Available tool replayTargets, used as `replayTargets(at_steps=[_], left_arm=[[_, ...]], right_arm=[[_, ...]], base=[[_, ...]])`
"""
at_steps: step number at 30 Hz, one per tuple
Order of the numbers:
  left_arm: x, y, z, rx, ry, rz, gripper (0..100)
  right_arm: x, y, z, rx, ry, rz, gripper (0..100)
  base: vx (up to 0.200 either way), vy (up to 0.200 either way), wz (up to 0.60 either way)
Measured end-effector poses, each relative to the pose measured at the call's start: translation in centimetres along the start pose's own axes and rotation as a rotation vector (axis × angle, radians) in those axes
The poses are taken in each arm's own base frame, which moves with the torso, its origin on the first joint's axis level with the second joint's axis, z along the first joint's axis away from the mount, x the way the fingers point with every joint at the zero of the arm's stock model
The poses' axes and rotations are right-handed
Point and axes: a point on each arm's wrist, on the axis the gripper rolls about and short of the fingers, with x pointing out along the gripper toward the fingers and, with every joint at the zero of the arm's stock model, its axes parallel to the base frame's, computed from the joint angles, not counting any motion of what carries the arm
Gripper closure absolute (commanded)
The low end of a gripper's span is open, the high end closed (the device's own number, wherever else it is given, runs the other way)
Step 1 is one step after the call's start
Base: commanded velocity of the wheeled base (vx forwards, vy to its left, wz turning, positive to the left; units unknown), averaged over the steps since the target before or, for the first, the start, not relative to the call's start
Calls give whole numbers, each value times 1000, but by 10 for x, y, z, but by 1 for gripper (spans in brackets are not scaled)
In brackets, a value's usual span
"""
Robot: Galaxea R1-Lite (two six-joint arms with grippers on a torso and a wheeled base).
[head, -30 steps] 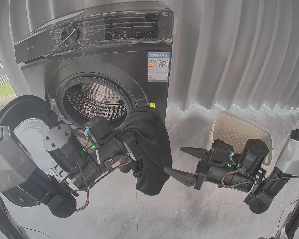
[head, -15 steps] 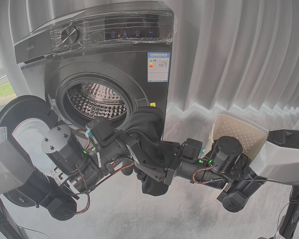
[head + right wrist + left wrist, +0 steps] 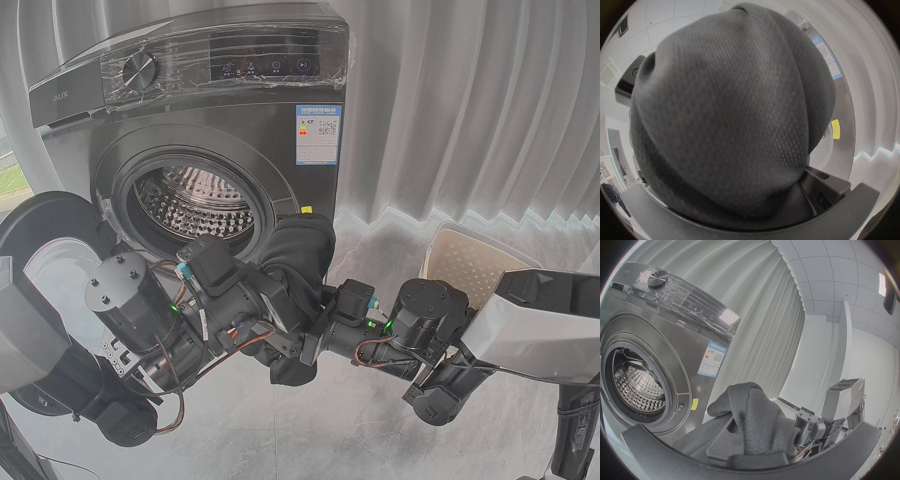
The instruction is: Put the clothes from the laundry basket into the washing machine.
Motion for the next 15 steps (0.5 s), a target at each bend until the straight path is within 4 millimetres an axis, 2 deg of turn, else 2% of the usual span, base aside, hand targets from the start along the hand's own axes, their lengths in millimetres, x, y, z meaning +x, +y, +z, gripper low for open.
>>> replayTargets(at_steps=[3,4,15], left_arm=[[0,0,0,-8,-2,-1,100],[0,0,1,-10,-3,0,100],[2,6,3,-10,-18,33,100]], right_arm=[[4,-2,-3,3,-4,-4,0],[4,-2,-4,3,-4,-4,100],[1,-1,-9,15,14,-22,100]], base=[[0,0,0],[0,0,0],[0,0,0]])
